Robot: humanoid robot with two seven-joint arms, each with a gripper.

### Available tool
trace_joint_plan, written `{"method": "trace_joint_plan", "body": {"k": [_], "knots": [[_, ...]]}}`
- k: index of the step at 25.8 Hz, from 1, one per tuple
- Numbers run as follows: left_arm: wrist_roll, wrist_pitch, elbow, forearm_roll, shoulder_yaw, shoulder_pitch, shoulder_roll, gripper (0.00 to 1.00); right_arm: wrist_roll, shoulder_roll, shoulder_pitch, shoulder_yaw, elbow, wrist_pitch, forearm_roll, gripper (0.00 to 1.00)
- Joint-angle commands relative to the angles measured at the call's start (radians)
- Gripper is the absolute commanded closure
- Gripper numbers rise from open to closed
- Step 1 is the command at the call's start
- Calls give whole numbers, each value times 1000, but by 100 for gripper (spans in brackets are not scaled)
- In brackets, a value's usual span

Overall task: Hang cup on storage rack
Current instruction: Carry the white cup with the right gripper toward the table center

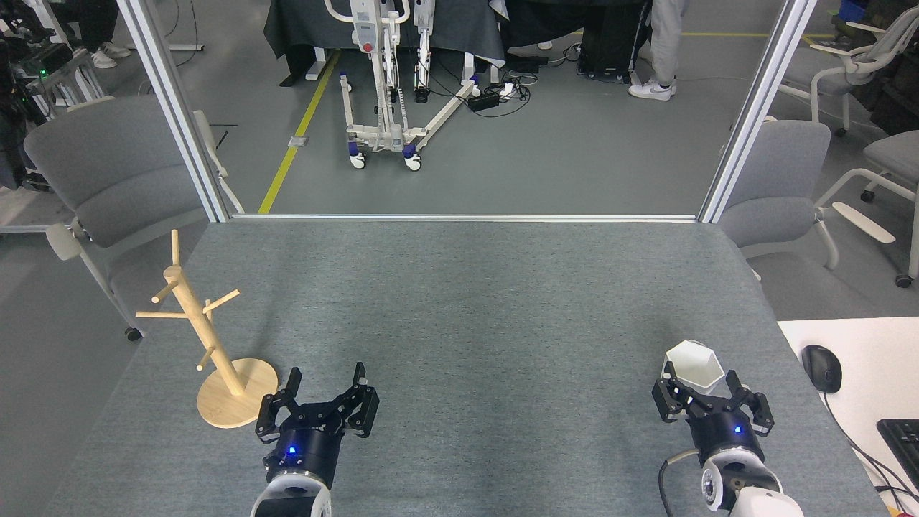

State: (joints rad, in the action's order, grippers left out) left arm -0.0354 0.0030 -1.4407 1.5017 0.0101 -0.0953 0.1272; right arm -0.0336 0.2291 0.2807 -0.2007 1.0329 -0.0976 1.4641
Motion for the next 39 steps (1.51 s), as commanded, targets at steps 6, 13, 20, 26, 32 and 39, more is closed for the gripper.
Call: {"method": "trace_joint_plan", "body": {"k": [6,13,20,26,32,39], "knots": [[0,0,2,-1,1,-7,-5,1,3,3,51,6,-79,-2,2,0],[0,0,3,-1,1,-21,-9,1,1,1,54,6,-91,-2,4,0],[0,-8,-9,-1,1,-29,-12,1,1,6,123,10,-177,-2,18,0],[0,0,-6,-1,2,-30,-12,1,1,15,144,18,-208,-1,27,0],[2,6,-9,-1,4,-32,-12,1,1,15,155,18,-225,-1,28,0],[-1,6,-10,-3,4,-34,-14,1,1,16,158,18,-228,-1,27,1]]}}
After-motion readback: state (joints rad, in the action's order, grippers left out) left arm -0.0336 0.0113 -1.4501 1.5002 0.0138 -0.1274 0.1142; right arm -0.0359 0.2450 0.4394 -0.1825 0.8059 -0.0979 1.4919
